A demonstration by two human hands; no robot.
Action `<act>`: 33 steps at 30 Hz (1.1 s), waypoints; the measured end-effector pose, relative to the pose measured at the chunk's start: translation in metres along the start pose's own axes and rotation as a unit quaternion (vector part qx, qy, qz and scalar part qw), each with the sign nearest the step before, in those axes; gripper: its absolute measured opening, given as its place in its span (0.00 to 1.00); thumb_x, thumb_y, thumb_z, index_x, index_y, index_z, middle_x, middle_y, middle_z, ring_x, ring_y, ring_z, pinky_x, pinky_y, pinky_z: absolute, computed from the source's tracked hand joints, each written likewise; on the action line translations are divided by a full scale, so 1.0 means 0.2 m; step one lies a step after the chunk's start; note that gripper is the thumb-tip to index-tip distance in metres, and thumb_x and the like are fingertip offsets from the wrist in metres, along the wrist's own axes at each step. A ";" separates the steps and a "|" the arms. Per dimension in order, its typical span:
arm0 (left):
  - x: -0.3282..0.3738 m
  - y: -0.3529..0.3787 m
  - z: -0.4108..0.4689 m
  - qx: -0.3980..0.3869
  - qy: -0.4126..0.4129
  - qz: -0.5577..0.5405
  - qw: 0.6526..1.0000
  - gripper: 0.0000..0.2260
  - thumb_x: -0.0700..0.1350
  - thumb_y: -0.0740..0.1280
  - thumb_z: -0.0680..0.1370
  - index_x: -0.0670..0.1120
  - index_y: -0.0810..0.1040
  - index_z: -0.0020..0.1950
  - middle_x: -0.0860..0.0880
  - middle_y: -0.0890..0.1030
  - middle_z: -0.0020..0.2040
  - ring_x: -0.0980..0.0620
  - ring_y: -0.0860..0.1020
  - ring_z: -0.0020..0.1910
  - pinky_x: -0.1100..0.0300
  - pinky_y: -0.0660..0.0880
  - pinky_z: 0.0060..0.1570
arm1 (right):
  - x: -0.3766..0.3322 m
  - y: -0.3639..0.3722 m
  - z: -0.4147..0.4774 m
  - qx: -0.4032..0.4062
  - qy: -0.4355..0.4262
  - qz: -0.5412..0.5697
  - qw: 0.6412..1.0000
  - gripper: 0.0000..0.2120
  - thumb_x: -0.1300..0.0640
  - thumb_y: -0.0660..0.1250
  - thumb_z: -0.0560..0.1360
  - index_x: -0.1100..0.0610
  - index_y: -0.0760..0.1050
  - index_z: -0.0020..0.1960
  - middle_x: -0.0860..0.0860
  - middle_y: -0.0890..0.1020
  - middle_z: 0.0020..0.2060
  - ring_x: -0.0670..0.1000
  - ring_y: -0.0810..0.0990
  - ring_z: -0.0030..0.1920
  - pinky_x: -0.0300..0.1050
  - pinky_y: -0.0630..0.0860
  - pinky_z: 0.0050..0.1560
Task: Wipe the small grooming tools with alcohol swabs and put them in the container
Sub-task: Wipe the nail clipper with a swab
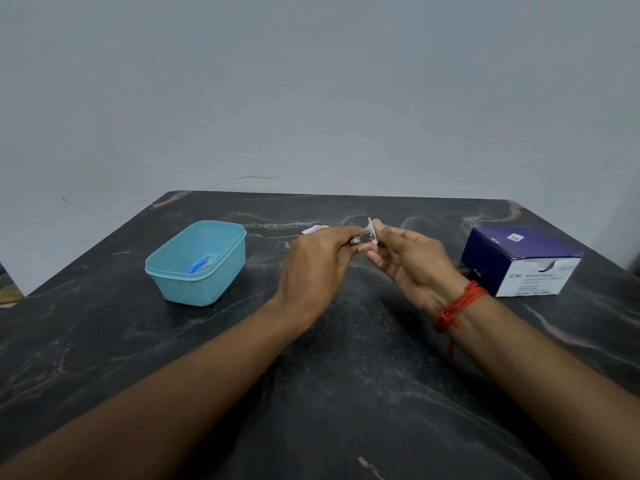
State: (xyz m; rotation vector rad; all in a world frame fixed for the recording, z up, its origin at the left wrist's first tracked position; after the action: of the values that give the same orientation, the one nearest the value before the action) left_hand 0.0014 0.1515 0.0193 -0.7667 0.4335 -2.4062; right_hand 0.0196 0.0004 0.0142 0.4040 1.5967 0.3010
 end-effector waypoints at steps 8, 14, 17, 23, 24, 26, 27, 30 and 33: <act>0.03 0.00 0.02 0.008 0.107 0.158 0.982 0.11 0.47 0.72 0.76 0.44 0.84 0.56 0.48 0.84 0.47 0.50 0.80 0.45 0.58 0.79 0.44 | -0.06 -0.01 -0.02 0.072 -0.154 -0.161 0.972 0.12 0.56 0.77 0.71 0.64 0.83 0.48 0.58 0.85 0.40 0.49 0.83 0.38 0.41 0.81 0.37; 0.01 -0.01 0.04 -0.017 0.080 0.196 0.977 0.11 0.46 0.74 0.75 0.47 0.84 0.56 0.49 0.85 0.46 0.51 0.81 0.45 0.56 0.80 0.44 | -0.07 0.01 -0.03 0.071 -0.251 -0.293 0.920 0.10 0.52 0.77 0.71 0.59 0.84 0.44 0.54 0.86 0.35 0.51 0.86 0.38 0.45 0.83 0.37; 0.00 0.00 0.03 -0.039 -0.016 0.144 0.989 0.11 0.46 0.74 0.75 0.51 0.84 0.58 0.52 0.86 0.47 0.56 0.82 0.45 0.58 0.81 0.47 | -0.07 0.02 -0.04 0.073 -0.268 -0.317 0.907 0.08 0.51 0.77 0.71 0.56 0.83 0.41 0.52 0.86 0.34 0.49 0.86 0.36 0.44 0.82 0.36; -0.10 0.05 0.01 -0.043 -0.264 -0.148 0.952 0.08 0.41 0.80 0.69 0.47 0.85 0.46 0.51 0.85 0.37 0.58 0.83 0.36 0.66 0.80 0.40 | -0.05 0.01 -0.02 0.057 -0.165 -0.194 0.965 0.08 0.59 0.74 0.74 0.64 0.81 0.44 0.56 0.84 0.34 0.50 0.83 0.33 0.41 0.80 0.33; -0.11 0.06 0.01 -0.041 -0.289 -0.203 0.935 0.08 0.39 0.79 0.70 0.44 0.85 0.47 0.47 0.85 0.37 0.55 0.84 0.37 0.64 0.81 0.40 | -0.04 0.01 -0.02 0.048 -0.131 -0.154 0.978 0.07 0.60 0.74 0.74 0.65 0.81 0.45 0.56 0.83 0.34 0.49 0.82 0.32 0.41 0.80 0.33; -0.12 0.07 0.00 -0.036 -0.321 -0.294 0.900 0.08 0.35 0.76 0.72 0.39 0.83 0.50 0.43 0.85 0.39 0.52 0.85 0.38 0.61 0.82 0.40 | -0.01 0.01 -0.01 0.031 -0.071 -0.103 0.992 0.06 0.62 0.73 0.74 0.65 0.80 0.46 0.57 0.84 0.34 0.48 0.81 0.31 0.39 0.80 0.33; -0.12 0.08 0.00 -0.035 -0.328 -0.322 0.888 0.08 0.34 0.75 0.73 0.39 0.82 0.50 0.42 0.85 0.40 0.51 0.85 0.38 0.62 0.82 0.40 | 0.01 0.02 -0.01 0.017 -0.046 -0.092 0.995 0.05 0.62 0.73 0.75 0.65 0.80 0.45 0.56 0.84 0.33 0.48 0.81 0.31 0.39 0.80 0.33; -0.14 0.10 -0.02 -0.048 -0.343 -0.378 0.858 0.07 0.32 0.72 0.74 0.39 0.82 0.51 0.41 0.85 0.42 0.50 0.85 0.39 0.62 0.82 0.41 | 0.02 0.03 0.00 -0.026 -0.022 -0.091 0.995 0.04 0.60 0.73 0.75 0.62 0.81 0.44 0.55 0.84 0.35 0.47 0.80 0.32 0.39 0.78 0.35; -0.15 0.11 -0.03 -0.074 -0.361 -0.400 0.839 0.09 0.30 0.70 0.75 0.35 0.80 0.55 0.41 0.85 0.43 0.50 0.85 0.39 0.60 0.83 0.42 | -0.01 0.03 0.00 -0.042 -0.089 -0.190 0.977 0.03 0.58 0.74 0.74 0.58 0.82 0.43 0.52 0.81 0.36 0.44 0.74 0.31 0.38 0.72 0.33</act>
State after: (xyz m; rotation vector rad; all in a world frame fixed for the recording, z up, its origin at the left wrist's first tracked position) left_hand 0.0274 0.1535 -0.0082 -2.1629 -0.0510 -2.5015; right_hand 0.0193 0.0055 0.0180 0.0526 1.4443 0.0377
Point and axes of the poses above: each hand's wrist, its own z-axis towards the middle knuckle, its own y-axis out of the palm, x = y × z, the point moved 3 cm from there along z, towards the middle knuckle
